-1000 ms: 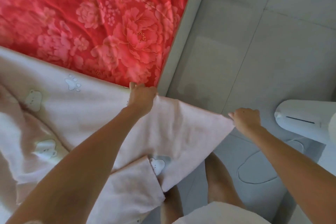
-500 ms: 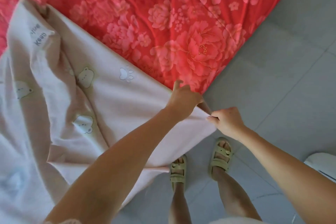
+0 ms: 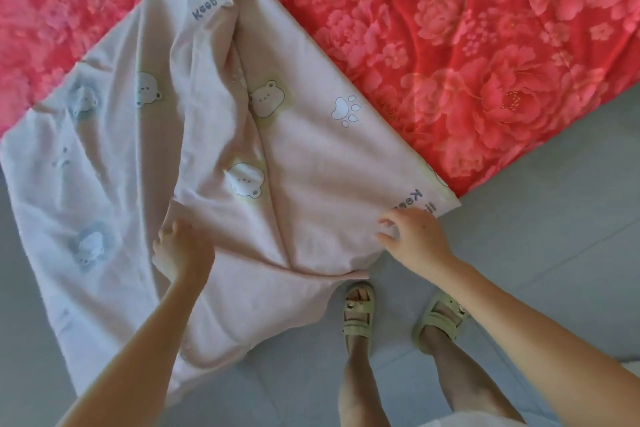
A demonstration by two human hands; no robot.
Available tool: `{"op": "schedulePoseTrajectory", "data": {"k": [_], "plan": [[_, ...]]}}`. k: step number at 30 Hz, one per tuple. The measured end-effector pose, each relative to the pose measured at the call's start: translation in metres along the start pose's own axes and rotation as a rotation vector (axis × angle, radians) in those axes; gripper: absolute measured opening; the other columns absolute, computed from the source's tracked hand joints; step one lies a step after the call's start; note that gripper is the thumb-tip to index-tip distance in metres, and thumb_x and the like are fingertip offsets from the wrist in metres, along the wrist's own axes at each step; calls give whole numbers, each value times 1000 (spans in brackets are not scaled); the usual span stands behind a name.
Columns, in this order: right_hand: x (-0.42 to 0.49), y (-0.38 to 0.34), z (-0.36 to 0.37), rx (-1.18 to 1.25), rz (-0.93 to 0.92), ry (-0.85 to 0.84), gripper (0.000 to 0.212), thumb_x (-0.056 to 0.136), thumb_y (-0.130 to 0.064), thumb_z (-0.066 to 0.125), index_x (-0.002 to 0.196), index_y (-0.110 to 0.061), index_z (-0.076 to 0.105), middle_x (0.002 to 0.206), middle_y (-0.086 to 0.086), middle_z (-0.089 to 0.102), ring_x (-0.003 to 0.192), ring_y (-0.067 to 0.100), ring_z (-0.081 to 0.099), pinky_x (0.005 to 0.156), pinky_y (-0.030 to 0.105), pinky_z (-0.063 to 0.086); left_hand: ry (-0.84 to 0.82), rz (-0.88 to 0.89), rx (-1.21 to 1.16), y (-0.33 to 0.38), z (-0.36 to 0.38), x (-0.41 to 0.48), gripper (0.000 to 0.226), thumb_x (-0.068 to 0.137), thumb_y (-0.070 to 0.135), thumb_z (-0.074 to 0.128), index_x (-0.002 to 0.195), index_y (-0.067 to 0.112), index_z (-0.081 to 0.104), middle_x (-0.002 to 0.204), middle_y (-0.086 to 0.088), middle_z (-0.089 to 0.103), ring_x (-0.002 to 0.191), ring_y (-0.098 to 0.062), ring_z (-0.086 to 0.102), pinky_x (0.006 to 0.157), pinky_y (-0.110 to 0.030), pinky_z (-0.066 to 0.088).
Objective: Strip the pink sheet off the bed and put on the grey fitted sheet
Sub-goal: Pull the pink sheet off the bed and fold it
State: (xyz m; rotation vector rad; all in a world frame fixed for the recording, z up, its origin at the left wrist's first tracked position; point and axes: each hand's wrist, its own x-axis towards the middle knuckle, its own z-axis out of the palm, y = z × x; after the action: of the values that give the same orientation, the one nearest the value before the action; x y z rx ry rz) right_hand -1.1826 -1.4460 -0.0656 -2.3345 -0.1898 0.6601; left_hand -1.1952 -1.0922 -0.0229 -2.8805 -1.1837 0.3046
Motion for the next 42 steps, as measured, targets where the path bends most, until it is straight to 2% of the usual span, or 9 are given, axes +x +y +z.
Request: {"op": "schedulePoseTrajectory", "data": {"k": [5, 10, 12, 15, 18, 26, 31, 38, 42], "plan": [[12, -78, 81, -29, -101, -215, 52, 89, -40, 60, 135, -17, 48, 132, -1, 56, 119, 22, 50, 99, 34, 37, -144, -129, 27, -76, 21, 25, 39, 86, 14, 55, 122, 1, 47, 110, -33, 52, 102, -46, 50, 88, -47, 41], [22, -121, 158, -227, -71, -188, 38, 85, -32, 61, 119, -17, 53, 116, 1, 60, 112, 27, 50, 89, 35, 33, 10, 909, 298, -102, 45, 63, 78, 40, -15, 68, 112, 14, 63, 116, -18, 59, 102, -36, 51, 78, -46, 43], [22, -130, 174, -304, 7, -148, 34, 81, -35, 65, 107, -14, 58, 105, 2, 64, 104, 27, 54, 88, 38, 33, 8, 1108, 392, -100, 50, 81, 80, 32, -12, 71, 106, 18, 62, 103, -10, 66, 94, -32, 59, 83, -47, 41], [13, -124, 179, -361, 67, -146, 20, 83, -39, 62, 80, -20, 56, 81, -3, 61, 92, 23, 54, 84, 37, 27, -157, 1195, 565, -80, 40, 96, 51, 41, 7, 86, 86, 19, 66, 71, 4, 62, 72, -26, 61, 84, -42, 38], [-9, -102, 161, -245, 34, -183, 46, 85, -36, 61, 56, -22, 29, 58, -9, 36, 75, 21, 42, 76, 33, 23, -183, 1256, 642, -56, 24, 98, 15, 73, 33, 77, 81, 23, 69, 77, 10, 63, 82, -21, 61, 89, -38, 29], [-112, 6, 51, 43, 387, 113, 38, 84, -36, 59, 60, -17, 37, 51, 2, 36, 49, 19, 39, 50, 33, 25, -17, 1464, 261, 33, -11, 86, 18, 60, 6, 85, 68, 12, 69, 62, 1, 66, 60, -26, 63, 78, -37, 33], [-163, 74, 31, 31, 706, 193, 30, 83, -27, 69, 63, -15, 50, 53, 3, 48, 57, 28, 50, 52, 33, 33, 154, 1638, 150, 150, -33, 48, 9, 71, 19, 61, 64, 15, 66, 56, 0, 63, 58, -25, 62, 72, -35, 27], [-173, 149, 55, 47, 1057, 216, 18, 89, -26, 56, 75, -16, 55, 93, 11, 67, 94, 32, 61, 71, 32, 33, -151, 1743, 370, 303, -26, -51, 21, 92, 31, 56, 90, 17, 71, 82, -2, 71, 82, -26, 62, 83, -32, 32], [-138, 165, 63, 30, 1035, 140, 17, 87, -11, 47, 73, -20, 52, 83, 0, 62, 89, 24, 58, 87, 30, 34, -266, 1684, 496, 346, 5, -81, 28, 95, 36, 49, 95, 14, 67, 88, -2, 71, 91, -24, 63, 83, -30, 40]]}}
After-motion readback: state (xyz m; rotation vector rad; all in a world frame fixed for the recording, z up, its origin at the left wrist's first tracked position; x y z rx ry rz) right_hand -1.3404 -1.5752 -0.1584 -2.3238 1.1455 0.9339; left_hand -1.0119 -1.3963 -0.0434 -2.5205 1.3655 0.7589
